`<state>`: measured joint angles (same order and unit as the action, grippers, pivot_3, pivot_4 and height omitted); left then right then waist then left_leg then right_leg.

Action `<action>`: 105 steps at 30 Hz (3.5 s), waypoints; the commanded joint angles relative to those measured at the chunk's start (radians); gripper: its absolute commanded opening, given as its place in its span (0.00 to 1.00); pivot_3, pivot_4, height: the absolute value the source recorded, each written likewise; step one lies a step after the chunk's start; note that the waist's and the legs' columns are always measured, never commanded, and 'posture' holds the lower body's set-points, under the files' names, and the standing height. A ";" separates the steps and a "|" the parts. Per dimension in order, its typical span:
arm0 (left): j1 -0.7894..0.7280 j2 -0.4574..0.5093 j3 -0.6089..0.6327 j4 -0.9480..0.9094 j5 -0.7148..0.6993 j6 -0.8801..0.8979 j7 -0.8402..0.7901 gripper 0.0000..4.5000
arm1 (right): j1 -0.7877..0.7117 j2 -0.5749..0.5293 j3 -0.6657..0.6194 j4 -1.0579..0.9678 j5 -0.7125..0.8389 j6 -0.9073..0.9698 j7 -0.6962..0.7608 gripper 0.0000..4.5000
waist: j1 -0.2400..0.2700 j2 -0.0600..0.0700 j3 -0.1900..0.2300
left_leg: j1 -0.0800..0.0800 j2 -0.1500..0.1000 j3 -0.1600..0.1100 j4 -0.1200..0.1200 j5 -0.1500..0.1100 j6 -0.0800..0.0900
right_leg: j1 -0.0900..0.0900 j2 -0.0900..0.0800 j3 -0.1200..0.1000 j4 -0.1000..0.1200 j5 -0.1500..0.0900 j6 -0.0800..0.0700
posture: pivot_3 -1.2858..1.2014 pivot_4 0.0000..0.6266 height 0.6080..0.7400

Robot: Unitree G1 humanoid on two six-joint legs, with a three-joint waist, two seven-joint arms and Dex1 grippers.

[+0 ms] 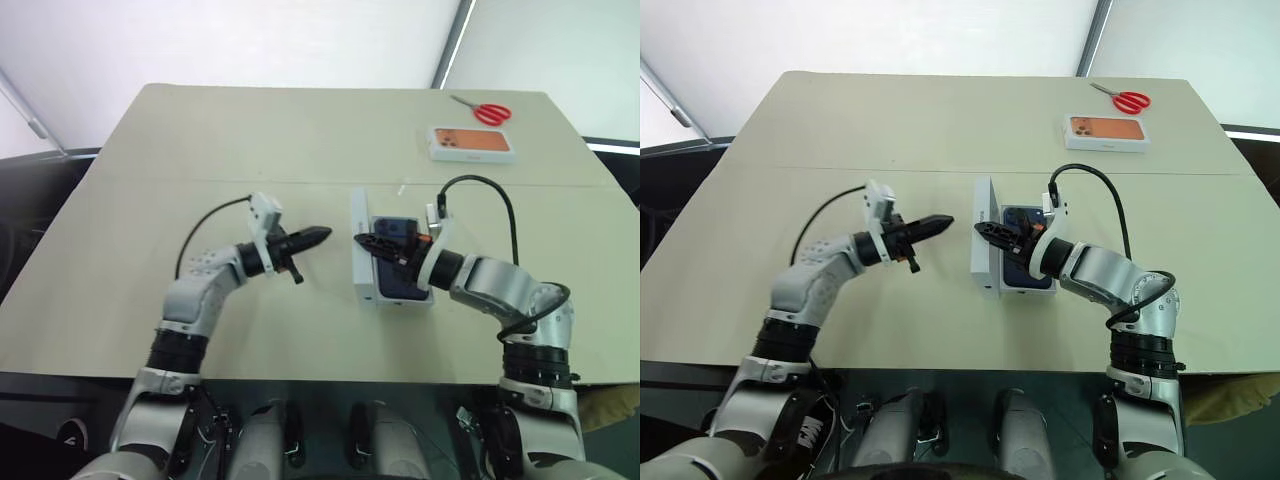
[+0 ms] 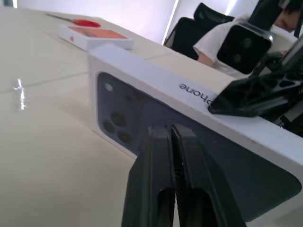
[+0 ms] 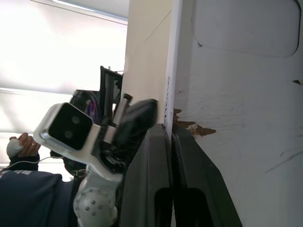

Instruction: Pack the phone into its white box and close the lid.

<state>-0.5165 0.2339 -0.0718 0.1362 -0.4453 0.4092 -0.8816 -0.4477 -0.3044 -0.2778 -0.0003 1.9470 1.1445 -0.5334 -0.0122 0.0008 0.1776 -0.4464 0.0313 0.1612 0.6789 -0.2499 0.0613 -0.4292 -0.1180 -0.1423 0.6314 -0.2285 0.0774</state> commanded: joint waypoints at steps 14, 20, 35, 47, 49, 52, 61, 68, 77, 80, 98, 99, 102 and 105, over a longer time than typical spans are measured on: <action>-0.047 -0.072 -0.040 0.059 0.052 -0.065 0.016 0.00 | -0.076 -0.450 0.068 -0.080 -0.471 -0.018 0.615 0.99 | 0.003 0.001 0.001 | -0.001 0.001 0.000 0.001 -0.005 0.008 | -0.001 -0.001 0.000 -0.001 0.000 0.000 | 0.52 0.24 0.98; -0.107 -0.138 -0.046 0.156 0.071 -0.107 0.024 0.00 | 0.014 -0.631 0.235 -0.128 -0.988 -0.309 0.993 0.88 | 0.017 0.001 0.001 | -0.002 0.000 0.000 0.003 -0.005 0.009 | -0.001 -0.001 -0.001 -0.002 0.000 0.001 | 0.52 0.24 0.98; -0.197 -0.246 -0.058 0.389 0.132 -0.211 0.000 0.00 | 0.058 -0.669 0.337 0.038 -1.635 -0.870 1.283 0.01 | 0.024 0.000 0.002 | -0.002 0.000 0.000 0.004 -0.003 0.005 | -0.001 -0.002 -0.002 -0.002 -0.001 0.001 | 0.52 0.24 0.98; -0.169 -0.162 -0.038 0.310 0.135 -0.182 -0.028 0.00 | 0.040 -0.588 0.333 0.078 -1.758 -0.923 1.299 0.01 | 0.022 0.000 0.002 | -0.002 0.000 0.000 0.004 -0.002 0.003 | -0.001 -0.003 -0.002 -0.002 -0.001 0.001 | 0.52 0.24 0.98; -0.146 -0.127 -0.039 0.259 0.121 -0.136 -0.041 0.00 | 0.037 -0.579 0.337 0.075 -1.770 -0.937 1.310 0.01 | 0.019 0.000 0.001 | -0.002 0.000 0.000 0.004 -0.001 0.001 | -0.001 -0.003 -0.002 -0.001 -0.001 0.001 | 0.52 0.24 0.98; -0.116 -0.085 -0.037 0.190 0.101 -0.068 -0.052 0.00 | 0.032 -0.566 0.333 0.076 -1.786 -0.942 1.318 0.01 | 0.020 0.000 0.002 | -0.002 0.000 0.000 0.004 -0.001 0.001 | -0.001 -0.003 -0.002 -0.001 -0.001 0.001 | 0.52 0.24 0.98; -0.038 -0.031 -0.084 0.106 0.106 0.047 -0.062 0.00 | 0.041 -0.543 0.333 0.055 -1.799 -0.955 1.363 0.01 | 0.024 0.001 0.001 | -0.001 0.000 -0.001 0.004 -0.001 0.001 | 0.000 -0.003 -0.002 -0.001 -0.001 0.001 | 0.52 0.24 0.98; -0.086 -0.095 -0.098 0.212 0.137 -0.019 -0.041 0.00 | 0.049 -0.540 0.316 0.028 -1.792 -0.930 1.377 0.01 | 0.024 0.001 0.001 | -0.001 0.000 -0.001 0.004 -0.001 0.001 | 0.000 -0.003 -0.002 -0.001 -0.001 0.001 | 0.52 0.24 0.98; -0.150 -0.152 -0.075 0.279 0.137 -0.044 -0.017 0.00 | 0.089 -0.521 0.299 -0.043 -1.789 -0.882 1.377 0.01 | 0.022 0.000 0.001 | -0.001 0.000 -0.001 0.004 -0.001 0.001 | 0.000 -0.004 -0.002 -0.001 -0.001 0.001 | 0.52 0.24 0.98; -0.158 -0.160 -0.074 0.289 0.141 -0.051 -0.010 0.00 | 0.088 -0.518 0.296 -0.039 -1.793 -0.875 1.370 0.01 | 0.023 0.000 0.001 | -0.001 0.000 -0.001 0.004 -0.001 0.001 | 0.000 -0.004 -0.002 -0.001 0.000 0.001 | 0.52 0.24 0.98; -0.267 -0.219 -0.056 0.441 0.168 -0.102 0.006 0.00 | 0.106 -0.519 0.278 -0.015 -1.844 -0.868 1.331 0.01 | 0.025 0.000 0.002 | -0.001 0.000 -0.001 0.005 -0.001 0.001 | 0.001 -0.003 -0.003 -0.001 0.000 0.001 | 0.52 0.24 0.98; -0.277 -0.222 -0.052 0.459 0.169 -0.109 0.007 0.00 | 0.108 -0.520 0.277 -0.012 -1.847 -0.866 1.328 0.01 | 0.024 0.000 0.002 | -0.001 0.000 -0.001 0.005 -0.001 0.001 | 0.001 -0.003 -0.003 -0.001 0.000 0.001 | 0.52 0.24 0.98; -0.308 -0.229 -0.041 0.510 0.178 -0.129 0.015 0.00 | 0.115 -0.519 0.274 -0.014 -1.848 -0.864 1.323 0.01 | 0.024 0.000 0.002 | -0.001 0.000 -0.001 0.005 -0.001 0.001 | 0.001 -0.003 -0.003 -0.001 0.000 0.001 | 0.52 0.24 0.98; -0.338 -0.235 -0.032 0.569 0.184 -0.153 0.019 0.00 | 0.114 -0.519 0.279 -0.009 -1.858 -0.866 1.314 0.01 | 0.023 0.000 0.002 | -0.001 0.000 -0.001 0.005 -0.001 0.001 | 0.001 -0.003 -0.003 -0.001 0.000 0.001 | 0.52 0.24 0.98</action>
<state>-0.8272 0.0158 -0.1220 0.7000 -0.2647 0.2876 -0.8640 -0.3273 -0.8246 0.0232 0.0078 0.0918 0.2885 0.7842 0.0108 0.0010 0.1791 -0.4472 0.0312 0.1602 0.6836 -0.2507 0.0626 -0.4287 -0.1208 -0.1452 0.6306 -0.2289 0.0781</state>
